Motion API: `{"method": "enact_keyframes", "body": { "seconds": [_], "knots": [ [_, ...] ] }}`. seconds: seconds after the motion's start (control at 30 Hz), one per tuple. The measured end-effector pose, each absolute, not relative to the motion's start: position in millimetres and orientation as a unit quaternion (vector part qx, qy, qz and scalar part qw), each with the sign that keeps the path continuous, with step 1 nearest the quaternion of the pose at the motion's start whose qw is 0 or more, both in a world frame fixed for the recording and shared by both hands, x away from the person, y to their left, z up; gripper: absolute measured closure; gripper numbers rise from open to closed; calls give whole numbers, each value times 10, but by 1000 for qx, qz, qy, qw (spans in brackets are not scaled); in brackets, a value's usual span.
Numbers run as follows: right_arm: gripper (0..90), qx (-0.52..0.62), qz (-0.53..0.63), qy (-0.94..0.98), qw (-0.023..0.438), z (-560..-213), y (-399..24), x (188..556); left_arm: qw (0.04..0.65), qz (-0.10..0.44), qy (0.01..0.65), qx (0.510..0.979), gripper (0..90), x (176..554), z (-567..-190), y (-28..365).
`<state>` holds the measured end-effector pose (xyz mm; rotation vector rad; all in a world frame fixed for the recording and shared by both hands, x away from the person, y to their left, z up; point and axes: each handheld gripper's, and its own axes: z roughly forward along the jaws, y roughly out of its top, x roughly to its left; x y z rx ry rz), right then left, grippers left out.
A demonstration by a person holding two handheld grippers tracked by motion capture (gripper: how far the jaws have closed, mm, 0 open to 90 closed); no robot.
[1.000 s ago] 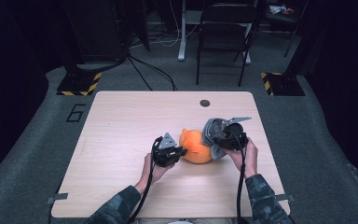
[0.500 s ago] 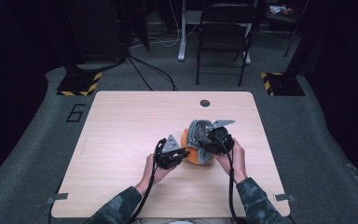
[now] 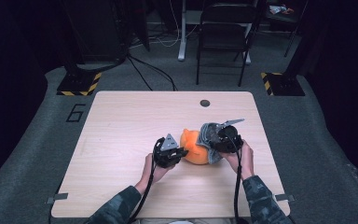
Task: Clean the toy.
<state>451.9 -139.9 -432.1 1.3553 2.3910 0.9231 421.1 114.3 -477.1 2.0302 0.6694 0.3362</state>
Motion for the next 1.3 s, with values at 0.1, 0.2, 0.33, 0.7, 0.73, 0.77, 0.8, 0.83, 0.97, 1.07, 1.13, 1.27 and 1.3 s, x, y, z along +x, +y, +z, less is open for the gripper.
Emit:
{"method": "enact_keyframes", "body": {
  "seconds": [0.1, 0.2, 0.33, 0.7, 0.73, 0.77, 0.8, 0.83, 0.97, 1.07, 1.13, 1.27, 1.3],
  "knots": [
    [716, 476, 303, 817, 120, -4359, -1465, 4547, 470, 140, 276, 826, 807, 4212, -4775, 1139],
    [717, 488, 294, 814, 113, -4413, -1525, 4570, 470, 138, 274, 827, 807, 4218, -4776, 1143],
    [717, 498, 279, 813, 109, -4506, -1583, 4616, 472, 138, 278, 825, 806, 4219, -4783, 1141],
    [715, 514, 233, 818, 115, -4732, -1634, 4683, 470, 142, 279, 825, 806, 4230, -4782, 1151],
    [715, 518, 222, 817, 118, -4787, -1623, 4691, 468, 138, 278, 827, 807, 4236, -4779, 1163],
    [714, 516, 210, 823, 111, -4914, -1616, 4714, 469, 140, 284, 824, 806, 4243, -4786, 1172],
    [714, 516, 210, 823, 111, -4914, -1616, 4714, 469, 140, 284, 824, 806, 4243, -4786, 1172],
    [713, 514, 205, 825, 117, -4896, -1598, 4722, 471, 137, 286, 823, 806, 4254, -4790, 1186],
    [713, 507, 193, 829, 133, -4846, -1571, 4705, 473, 137, 289, 821, 805, 4259, -4796, 1190],
    [713, 510, 201, 824, 143, -4752, -1606, 4697, 470, 134, 288, 823, 804, 4262, -4792, 1202],
    [713, 511, 211, 819, 154, -4647, -1633, 4672, 469, 135, 289, 823, 803, 4262, -4792, 1204],
    [713, 503, 276, 801, 172, -4326, -1665, 4576, 471, 139, 288, 822, 803, 4258, -4793, 1188],
    [713, 499, 290, 798, 172, -4266, -1659, 4551, 470, 140, 288, 822, 803, 4257, -4792, 1187]
  ]
}}
